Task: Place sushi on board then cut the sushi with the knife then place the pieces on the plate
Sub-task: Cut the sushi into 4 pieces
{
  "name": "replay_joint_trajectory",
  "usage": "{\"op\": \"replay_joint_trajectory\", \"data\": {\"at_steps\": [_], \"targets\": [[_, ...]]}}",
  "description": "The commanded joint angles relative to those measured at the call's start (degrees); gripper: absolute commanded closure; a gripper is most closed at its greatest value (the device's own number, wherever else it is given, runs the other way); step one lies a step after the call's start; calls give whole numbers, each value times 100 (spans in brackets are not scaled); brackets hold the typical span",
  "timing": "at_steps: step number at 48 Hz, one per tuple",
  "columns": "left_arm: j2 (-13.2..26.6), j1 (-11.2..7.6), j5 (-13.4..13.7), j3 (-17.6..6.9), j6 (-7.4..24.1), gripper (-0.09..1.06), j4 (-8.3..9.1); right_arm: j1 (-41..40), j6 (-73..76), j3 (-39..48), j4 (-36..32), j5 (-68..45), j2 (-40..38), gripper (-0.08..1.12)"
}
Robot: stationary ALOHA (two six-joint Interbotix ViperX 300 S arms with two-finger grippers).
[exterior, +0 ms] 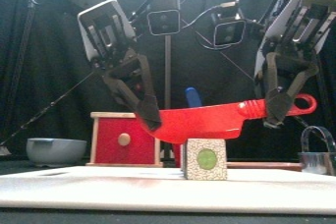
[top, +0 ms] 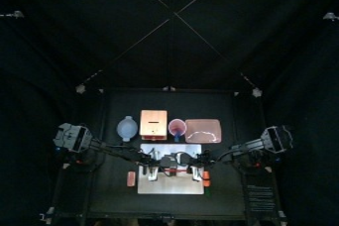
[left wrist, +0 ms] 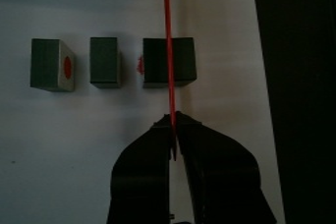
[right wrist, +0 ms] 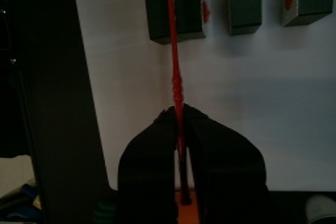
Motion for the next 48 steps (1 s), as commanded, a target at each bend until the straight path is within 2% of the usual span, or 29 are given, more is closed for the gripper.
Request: {"op": "replay_joint_trajectory", "data": {"at_steps": [1, 10, 23, 28, 39, 48], "targets": [[0, -26, 9, -44, 9, 51, -9, 44, 9, -53, 18, 18, -35, 76], [167, -26, 9, -53, -9, 51, -9, 105, 9, -62, 88, -97, 202, 76], [325, -26, -26, -9, 0, 51, -114, 211, 9, -132, 211, -176, 510, 76], [343, -26, -44, 0, 0, 51, -211, 281, 9, -176, 264, -176, 545, 76], [334, -167, -44, 0, -9, 51, -457, 431, 9, -246, 422, -176, 554, 76], [308, -220, -44, -9, -9, 51, -466, 466, 9, -255, 431, -167, 536, 76]]}}
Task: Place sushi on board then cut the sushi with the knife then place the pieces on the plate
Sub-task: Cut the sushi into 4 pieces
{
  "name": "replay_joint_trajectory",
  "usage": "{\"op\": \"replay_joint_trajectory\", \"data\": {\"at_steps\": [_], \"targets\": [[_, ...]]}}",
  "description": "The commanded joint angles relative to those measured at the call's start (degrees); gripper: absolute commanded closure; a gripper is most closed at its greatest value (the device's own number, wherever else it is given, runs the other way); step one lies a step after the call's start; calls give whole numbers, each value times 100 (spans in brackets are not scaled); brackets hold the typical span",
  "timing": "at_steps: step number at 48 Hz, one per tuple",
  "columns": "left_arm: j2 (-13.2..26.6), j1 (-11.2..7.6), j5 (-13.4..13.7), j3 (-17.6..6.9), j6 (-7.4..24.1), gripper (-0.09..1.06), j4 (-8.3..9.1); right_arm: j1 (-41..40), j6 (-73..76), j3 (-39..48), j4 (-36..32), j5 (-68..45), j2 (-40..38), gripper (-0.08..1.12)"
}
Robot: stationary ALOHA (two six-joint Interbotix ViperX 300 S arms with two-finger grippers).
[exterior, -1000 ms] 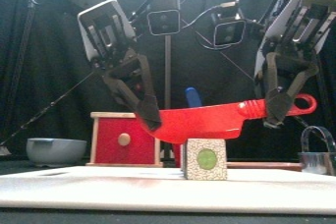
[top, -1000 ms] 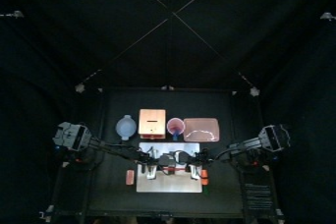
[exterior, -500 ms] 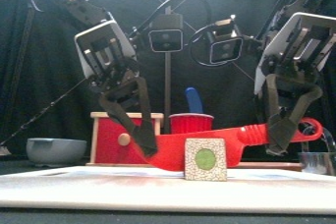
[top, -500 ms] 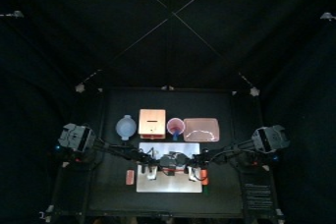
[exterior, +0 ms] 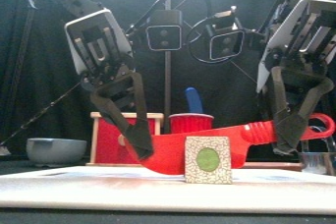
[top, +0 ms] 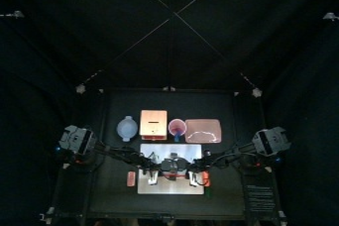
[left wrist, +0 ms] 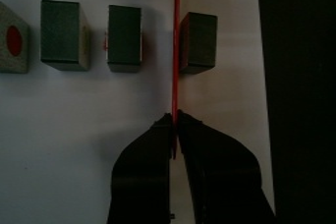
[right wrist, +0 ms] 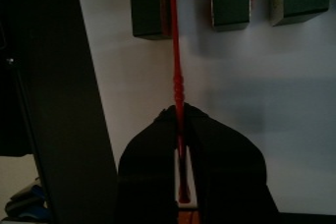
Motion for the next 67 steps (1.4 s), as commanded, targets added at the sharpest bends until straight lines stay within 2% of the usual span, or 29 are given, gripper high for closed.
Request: {"op": "replay_joint_trajectory", "data": {"at_steps": [1, 8, 17, 28, 36, 40, 44, 51, 56, 62, 67], "targets": [[-88, -18, 26, -35, -18, 51, 0, 97, -18, -44, 0, 35, -141, 76], [-211, 26, -53, -44, -9, 49, 26, 79, -26, -44, -44, 88, -264, 76], [-606, 53, -193, 88, 9, 47, 123, 18, -18, -44, -149, 220, -642, 76], [-1081, 53, -457, 281, 0, 43, 501, -158, -18, 53, -264, 299, -1107, 76], [-1415, 53, -1011, 439, 35, 34, 703, -193, -26, 167, -272, 299, -1283, 76], [-1591, 79, -1345, 545, 26, 24, 844, -211, -26, 211, -281, 299, -1327, 76], [-1740, 132, -1538, 694, 9, 15, 923, -220, -26, 237, -290, 308, -1406, 76], [-2048, 220, -1784, 976, 0, 11, 932, -255, -9, 431, -272, 483, -1758, 76], [-2224, 308, -2109, 1178, 0, 11, 932, -325, 0, 659, -202, 606, -2145, 76], [-2312, 387, -2646, 1397, 9, 11, 932, -492, 9, 1037, -53, 853, -2777, 76], [-2303, 404, -2900, 1494, 9, 11, 923, -712, 9, 1362, 114, 1204, -3313, 76]]}}
